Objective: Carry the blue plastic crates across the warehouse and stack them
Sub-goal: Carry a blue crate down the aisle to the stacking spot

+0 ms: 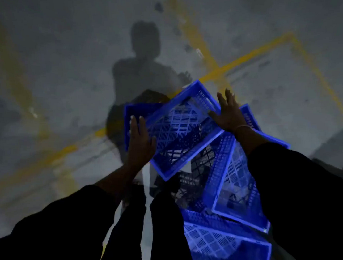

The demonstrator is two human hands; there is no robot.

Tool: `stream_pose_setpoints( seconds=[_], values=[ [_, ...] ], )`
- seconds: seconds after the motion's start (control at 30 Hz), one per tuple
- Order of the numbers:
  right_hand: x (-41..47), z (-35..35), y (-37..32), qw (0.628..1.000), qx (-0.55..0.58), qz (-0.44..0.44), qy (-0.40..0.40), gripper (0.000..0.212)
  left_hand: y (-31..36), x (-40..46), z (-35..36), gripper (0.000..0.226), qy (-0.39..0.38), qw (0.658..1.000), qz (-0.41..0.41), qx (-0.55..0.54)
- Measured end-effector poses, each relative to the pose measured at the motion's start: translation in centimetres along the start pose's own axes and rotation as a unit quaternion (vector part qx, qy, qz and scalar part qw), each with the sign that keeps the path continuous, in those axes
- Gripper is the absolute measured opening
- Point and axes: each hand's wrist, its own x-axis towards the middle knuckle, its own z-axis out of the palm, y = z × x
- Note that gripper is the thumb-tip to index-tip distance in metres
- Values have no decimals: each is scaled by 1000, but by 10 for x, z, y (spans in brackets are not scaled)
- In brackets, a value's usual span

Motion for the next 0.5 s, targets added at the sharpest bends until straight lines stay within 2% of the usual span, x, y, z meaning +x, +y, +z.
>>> stream_pose_setpoints(
  seconds=[0.07,0.13,0.23,0.37,0.5],
  values=[
    [31,23,7,999,-11,2,-43,87,-19,9,26,85,10,996,-86,-17],
    [63,50,16,996,-22,10,-85,87,-47,12,60,86,-16,989,-147,-24],
    [109,84,37,994,-39,12,-101,85,-74,19,110,86,-13,975,-218,-43],
    [157,123,61,989,-87,35,-115,83,-70,33,150,87,-33,931,-349,-97],
    [190,147,81,982,-92,66,-152,84,-79,43,184,85,-46,922,-378,-68]
  ],
)
